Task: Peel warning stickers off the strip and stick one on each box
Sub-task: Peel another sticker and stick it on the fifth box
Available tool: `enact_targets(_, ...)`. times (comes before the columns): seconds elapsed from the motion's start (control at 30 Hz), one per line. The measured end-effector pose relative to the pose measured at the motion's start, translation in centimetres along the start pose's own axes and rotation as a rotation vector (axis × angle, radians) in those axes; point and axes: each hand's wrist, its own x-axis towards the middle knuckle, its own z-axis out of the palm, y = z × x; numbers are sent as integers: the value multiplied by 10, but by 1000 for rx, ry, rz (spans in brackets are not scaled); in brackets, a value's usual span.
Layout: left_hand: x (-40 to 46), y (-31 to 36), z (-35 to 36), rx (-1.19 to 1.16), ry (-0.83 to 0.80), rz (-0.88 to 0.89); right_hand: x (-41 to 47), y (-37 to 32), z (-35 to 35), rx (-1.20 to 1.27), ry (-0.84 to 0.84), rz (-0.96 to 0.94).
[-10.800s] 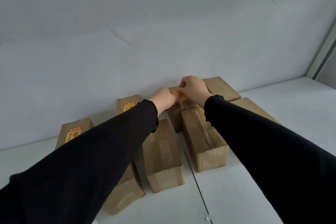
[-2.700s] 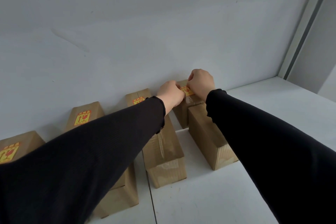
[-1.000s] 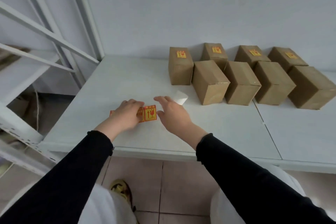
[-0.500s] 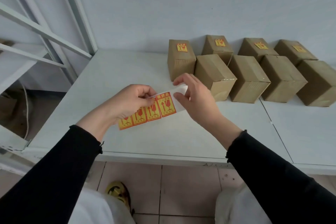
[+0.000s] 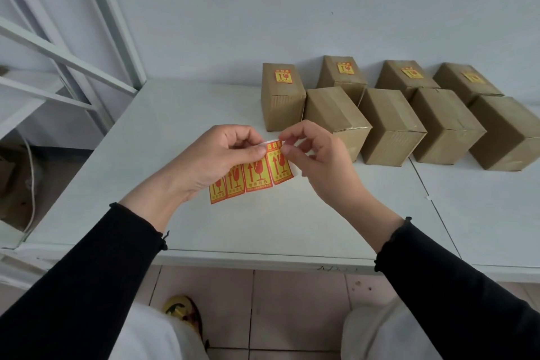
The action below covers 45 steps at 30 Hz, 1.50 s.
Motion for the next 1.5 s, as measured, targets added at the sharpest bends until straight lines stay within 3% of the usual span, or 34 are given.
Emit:
enact_targets(0.27,1,5,8,-59,-47,-12,-3,1,-7,7,-14,-1)
enact_targets(0.47,0,8,11,-149,-71,-26,-4,-4,-10,-110,13,-181)
enact_targets(0.67,1,9,13,-166,-99,-12,-5,-3,-13,-75,-52,-155)
enact_targets(0.83,2,7,15,-171,-101,-12,-6,-5,-13,-73,50,-185)
enact_targets(1.0,6,3,18,-119,14,30,-10,-5,-6,-10,0,-54)
enact_targets(1.23,7,3,18,-100,46,7,-11,-7,-5,245,-35,78)
enact_targets(1.5,8,5,17,-394,37,-91,-14,-9,-4,440,61,150)
